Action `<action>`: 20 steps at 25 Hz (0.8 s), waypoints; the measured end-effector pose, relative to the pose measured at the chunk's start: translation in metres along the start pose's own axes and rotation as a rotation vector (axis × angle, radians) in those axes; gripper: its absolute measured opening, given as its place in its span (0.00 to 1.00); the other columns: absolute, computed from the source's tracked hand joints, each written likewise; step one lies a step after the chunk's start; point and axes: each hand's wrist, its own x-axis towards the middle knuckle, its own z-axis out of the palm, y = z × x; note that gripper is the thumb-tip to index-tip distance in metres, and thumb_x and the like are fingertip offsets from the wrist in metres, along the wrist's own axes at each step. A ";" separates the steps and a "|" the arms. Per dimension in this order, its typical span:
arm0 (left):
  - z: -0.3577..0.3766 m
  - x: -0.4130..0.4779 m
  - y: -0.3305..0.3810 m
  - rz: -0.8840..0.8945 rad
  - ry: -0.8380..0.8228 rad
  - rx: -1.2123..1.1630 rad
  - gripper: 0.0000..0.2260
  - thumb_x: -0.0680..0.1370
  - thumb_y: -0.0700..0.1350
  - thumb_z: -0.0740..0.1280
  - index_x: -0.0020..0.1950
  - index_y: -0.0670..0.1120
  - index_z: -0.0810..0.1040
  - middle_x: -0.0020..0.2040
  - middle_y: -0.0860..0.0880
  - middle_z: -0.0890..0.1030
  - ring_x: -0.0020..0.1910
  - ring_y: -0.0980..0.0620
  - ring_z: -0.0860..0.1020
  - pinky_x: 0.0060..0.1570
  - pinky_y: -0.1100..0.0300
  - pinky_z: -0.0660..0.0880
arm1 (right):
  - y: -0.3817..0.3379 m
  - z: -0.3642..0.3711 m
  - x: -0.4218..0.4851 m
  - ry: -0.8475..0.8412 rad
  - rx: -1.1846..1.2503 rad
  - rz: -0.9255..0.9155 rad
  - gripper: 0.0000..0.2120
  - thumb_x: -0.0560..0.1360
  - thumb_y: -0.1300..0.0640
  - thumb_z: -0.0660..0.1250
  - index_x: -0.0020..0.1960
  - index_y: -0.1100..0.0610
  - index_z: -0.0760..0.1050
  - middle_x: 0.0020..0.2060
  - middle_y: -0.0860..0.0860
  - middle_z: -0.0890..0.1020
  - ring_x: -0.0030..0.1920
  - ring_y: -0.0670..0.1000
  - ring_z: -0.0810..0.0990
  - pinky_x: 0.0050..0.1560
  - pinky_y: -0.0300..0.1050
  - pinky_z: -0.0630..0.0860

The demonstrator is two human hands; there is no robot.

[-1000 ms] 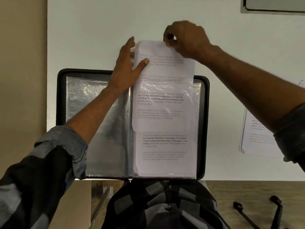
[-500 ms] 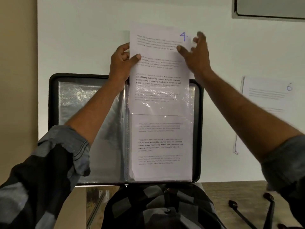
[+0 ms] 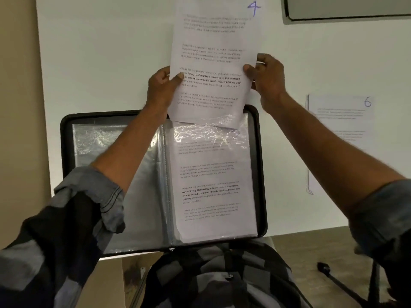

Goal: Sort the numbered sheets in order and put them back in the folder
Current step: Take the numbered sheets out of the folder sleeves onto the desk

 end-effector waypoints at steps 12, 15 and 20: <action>0.107 -0.048 0.072 0.271 -0.056 0.205 0.13 0.80 0.46 0.71 0.62 0.42 0.80 0.54 0.49 0.85 0.49 0.57 0.84 0.44 0.65 0.78 | -0.045 -0.135 -0.024 0.069 0.142 -0.167 0.12 0.78 0.66 0.66 0.62 0.61 0.77 0.53 0.53 0.87 0.51 0.52 0.87 0.51 0.51 0.85; 0.151 -0.086 0.061 0.264 -0.096 0.238 0.11 0.80 0.45 0.71 0.61 0.44 0.81 0.53 0.49 0.85 0.47 0.59 0.84 0.41 0.67 0.77 | -0.035 -0.197 -0.035 0.008 0.091 -0.119 0.11 0.78 0.66 0.68 0.59 0.59 0.78 0.51 0.53 0.87 0.50 0.52 0.88 0.50 0.49 0.84; 0.235 -0.147 0.026 0.164 -0.172 0.215 0.12 0.79 0.43 0.74 0.61 0.41 0.82 0.53 0.46 0.87 0.52 0.50 0.86 0.48 0.57 0.83 | -0.006 -0.317 -0.053 -0.098 -0.014 -0.075 0.13 0.77 0.66 0.70 0.61 0.61 0.79 0.49 0.54 0.86 0.47 0.51 0.87 0.47 0.43 0.83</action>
